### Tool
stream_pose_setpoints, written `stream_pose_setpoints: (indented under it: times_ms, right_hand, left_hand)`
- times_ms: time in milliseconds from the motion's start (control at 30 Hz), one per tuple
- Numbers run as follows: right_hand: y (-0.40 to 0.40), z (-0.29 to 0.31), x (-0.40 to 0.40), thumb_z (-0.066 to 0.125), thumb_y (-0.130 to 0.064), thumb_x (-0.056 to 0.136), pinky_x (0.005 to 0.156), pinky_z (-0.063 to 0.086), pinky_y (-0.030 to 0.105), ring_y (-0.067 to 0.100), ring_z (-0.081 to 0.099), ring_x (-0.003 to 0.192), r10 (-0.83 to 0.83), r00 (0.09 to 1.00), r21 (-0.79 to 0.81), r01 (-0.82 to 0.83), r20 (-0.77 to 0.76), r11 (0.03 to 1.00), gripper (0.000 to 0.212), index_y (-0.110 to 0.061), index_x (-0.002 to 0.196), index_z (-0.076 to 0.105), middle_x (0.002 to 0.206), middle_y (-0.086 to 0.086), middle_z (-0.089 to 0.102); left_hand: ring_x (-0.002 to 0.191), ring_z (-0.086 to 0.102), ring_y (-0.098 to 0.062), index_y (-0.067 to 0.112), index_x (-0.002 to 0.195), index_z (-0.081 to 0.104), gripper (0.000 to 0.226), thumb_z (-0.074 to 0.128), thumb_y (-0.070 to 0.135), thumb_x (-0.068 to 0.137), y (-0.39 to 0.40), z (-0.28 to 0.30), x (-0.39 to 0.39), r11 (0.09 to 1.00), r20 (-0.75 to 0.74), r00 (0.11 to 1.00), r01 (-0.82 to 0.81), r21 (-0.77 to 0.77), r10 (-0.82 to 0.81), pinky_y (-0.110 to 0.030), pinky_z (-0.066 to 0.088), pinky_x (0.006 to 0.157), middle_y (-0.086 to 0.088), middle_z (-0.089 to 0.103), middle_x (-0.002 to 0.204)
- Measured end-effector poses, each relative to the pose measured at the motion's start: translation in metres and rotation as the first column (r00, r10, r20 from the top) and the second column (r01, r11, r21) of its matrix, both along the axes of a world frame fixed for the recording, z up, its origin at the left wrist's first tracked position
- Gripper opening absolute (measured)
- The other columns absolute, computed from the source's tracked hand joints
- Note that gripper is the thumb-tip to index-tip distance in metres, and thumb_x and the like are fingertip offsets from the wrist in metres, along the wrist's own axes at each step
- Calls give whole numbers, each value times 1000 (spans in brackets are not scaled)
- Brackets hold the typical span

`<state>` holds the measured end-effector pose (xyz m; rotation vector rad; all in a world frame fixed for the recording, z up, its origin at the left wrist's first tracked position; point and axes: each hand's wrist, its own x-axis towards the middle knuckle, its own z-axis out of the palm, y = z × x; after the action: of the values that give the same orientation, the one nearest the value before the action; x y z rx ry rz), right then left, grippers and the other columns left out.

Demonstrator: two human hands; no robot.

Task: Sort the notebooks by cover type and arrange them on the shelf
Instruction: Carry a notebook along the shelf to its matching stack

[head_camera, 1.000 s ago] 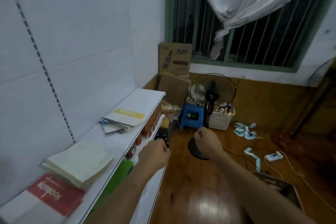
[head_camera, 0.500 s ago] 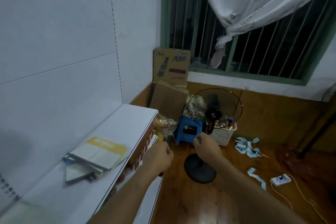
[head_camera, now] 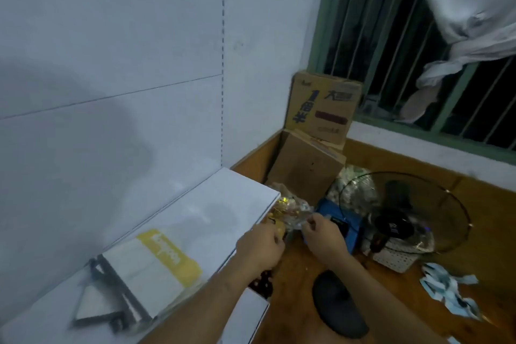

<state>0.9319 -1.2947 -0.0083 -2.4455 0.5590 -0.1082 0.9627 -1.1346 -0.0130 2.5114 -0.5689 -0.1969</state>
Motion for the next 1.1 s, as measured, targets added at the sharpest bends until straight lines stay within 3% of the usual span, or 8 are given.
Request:
stream_pose_setpoints:
  times_ms: [100,233,500,600,667,867,1000,1100]
  right_hand:
    - [19,-14,59,44,-27,96,62,42,33,19,54,68,150,989,45,-150,3,988,22,-10,88,55,79,8,60]
    - [66,-31,118,45,-30,96,69,43,28,19,58,83,424,905,75,-421,-31,904,23,-15,106,60,98,5,66]
    - [156,-71,143,47,-29,96,84,45,29,24,60,105,756,646,135,-744,-103,654,30,-10,116,59,110,8,66]
    - [182,-87,139,47,-31,95,94,41,30,26,53,118,784,600,155,-769,-160,620,43,-6,131,49,125,13,58]
    - [197,-91,136,46,-30,95,93,42,31,30,52,117,773,604,147,-761,-193,632,45,-1,129,47,128,18,53]
    - [213,-102,127,58,-32,88,89,44,34,31,52,111,750,603,91,-760,-271,643,46,0,119,46,121,18,50]
    - [206,-102,133,68,-23,82,78,47,32,32,58,106,689,663,223,-653,-294,724,50,0,119,43,117,17,57]
    - [198,-104,136,70,-20,82,73,43,30,33,58,108,628,707,315,-545,-326,777,57,2,123,38,121,19,56]
  left_hand:
    - [94,61,-24,17,97,62,24,47,35,90,15,-10,31,984,-37,984,-170,51,172,-31,48,73,-3,64,103]
    - [97,60,-24,17,102,62,26,47,33,90,50,-22,57,899,-90,896,-427,92,435,-31,48,78,-3,63,109]
    - [117,47,-27,13,124,48,38,45,33,91,124,-52,30,527,-64,525,-827,195,849,-38,46,90,-8,51,124]
    - [117,47,-25,11,118,50,34,45,31,91,145,-60,11,394,-80,386,-891,225,919,-37,47,87,-8,55,122]
    - [115,49,-26,10,123,48,38,45,31,91,153,-65,1,362,-123,342,-897,255,932,-38,49,89,-7,55,123]
    - [116,50,-28,5,122,50,44,46,35,90,156,-78,0,426,-155,398,-857,288,904,-40,47,95,-13,49,130]
    - [129,37,-33,7,128,46,48,47,36,89,143,-80,10,474,-152,452,-789,392,879,-47,30,106,-17,35,145]
    - [130,35,-37,8,125,48,45,47,35,89,134,-84,17,496,-174,466,-789,362,868,-48,30,108,-20,36,144]
